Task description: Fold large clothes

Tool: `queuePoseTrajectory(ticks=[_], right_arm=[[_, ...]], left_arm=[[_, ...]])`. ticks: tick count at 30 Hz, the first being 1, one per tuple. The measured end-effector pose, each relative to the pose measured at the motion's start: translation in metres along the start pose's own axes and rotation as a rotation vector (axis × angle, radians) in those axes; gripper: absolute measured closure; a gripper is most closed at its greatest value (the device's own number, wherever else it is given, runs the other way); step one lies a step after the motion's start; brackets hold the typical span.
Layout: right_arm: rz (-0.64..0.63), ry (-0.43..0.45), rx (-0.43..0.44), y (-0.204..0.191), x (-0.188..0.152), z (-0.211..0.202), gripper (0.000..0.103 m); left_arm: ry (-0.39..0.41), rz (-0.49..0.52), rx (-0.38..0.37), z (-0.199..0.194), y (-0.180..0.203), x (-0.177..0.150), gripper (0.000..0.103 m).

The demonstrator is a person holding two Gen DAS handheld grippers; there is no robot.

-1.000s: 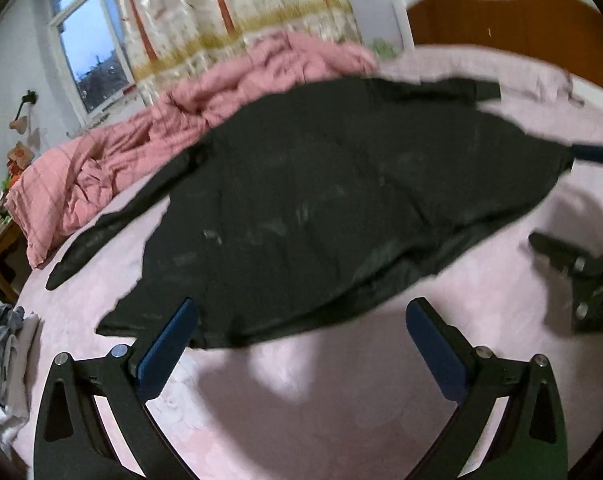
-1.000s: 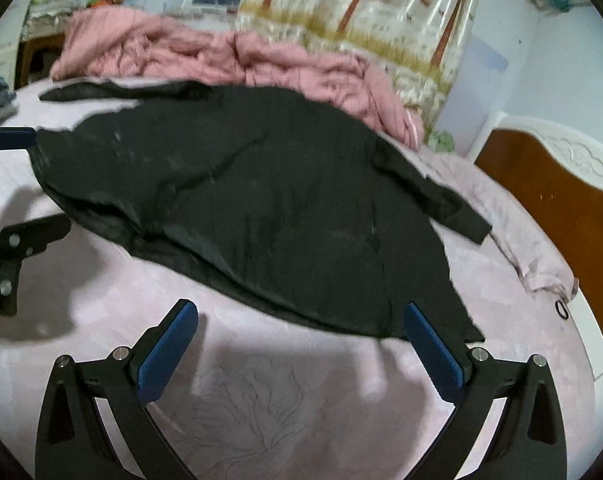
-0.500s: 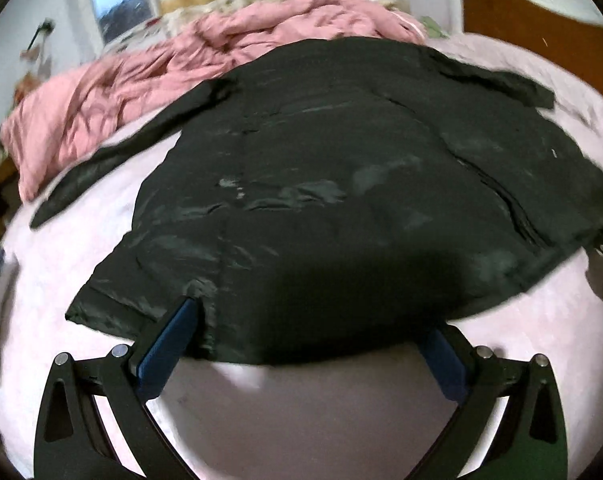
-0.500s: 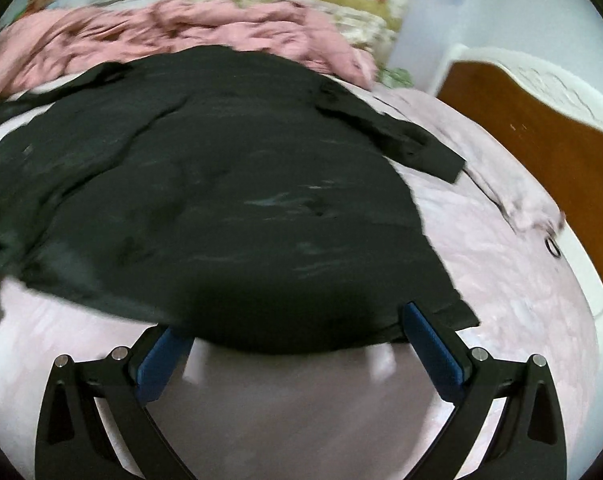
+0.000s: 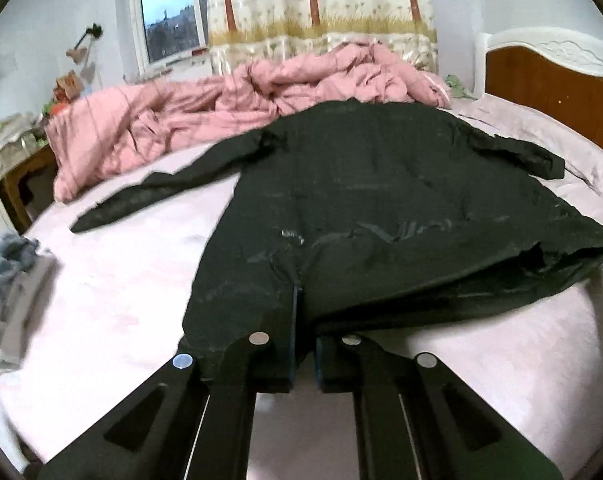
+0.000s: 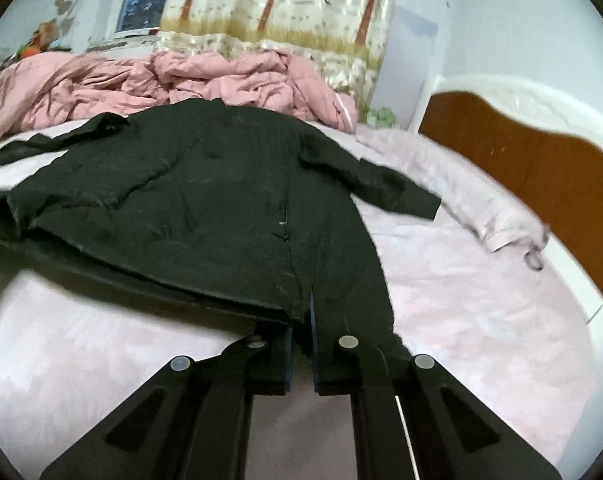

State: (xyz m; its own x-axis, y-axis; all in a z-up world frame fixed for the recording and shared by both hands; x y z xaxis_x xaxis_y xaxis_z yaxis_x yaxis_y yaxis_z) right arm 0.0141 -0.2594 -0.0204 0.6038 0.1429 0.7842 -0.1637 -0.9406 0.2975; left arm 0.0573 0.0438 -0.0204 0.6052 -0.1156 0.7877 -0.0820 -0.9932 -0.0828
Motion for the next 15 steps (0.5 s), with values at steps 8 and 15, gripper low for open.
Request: queuePoseTrajectory(ticks=[8, 15], right_arm=[[-0.014, -0.032, 0.04, -0.003, -0.033, -0.079, 0.096], [-0.066, 0.023, -0.018, -0.005, -0.012, -0.09, 0.096]], left_arm=[[-0.041, -0.025, -0.052, -0.065, -0.014, -0.034, 0.097], [-0.028, 0.008, -0.054, -0.069, -0.009, -0.013, 0.097]])
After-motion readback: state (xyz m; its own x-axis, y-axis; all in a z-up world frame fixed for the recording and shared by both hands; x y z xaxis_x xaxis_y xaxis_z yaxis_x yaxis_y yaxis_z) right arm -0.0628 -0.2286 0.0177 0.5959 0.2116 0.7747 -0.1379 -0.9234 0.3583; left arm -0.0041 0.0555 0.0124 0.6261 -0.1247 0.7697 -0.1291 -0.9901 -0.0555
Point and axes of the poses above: each gripper's, at about its wrist camera, not at the fingertips, and z roughly the way its jaws point, y to its right, x to its top, the point moved 6 cm from there along z, roughly the way its jaws point, and after that the axes turned 1 degree about -z, right-handed, at the moved point
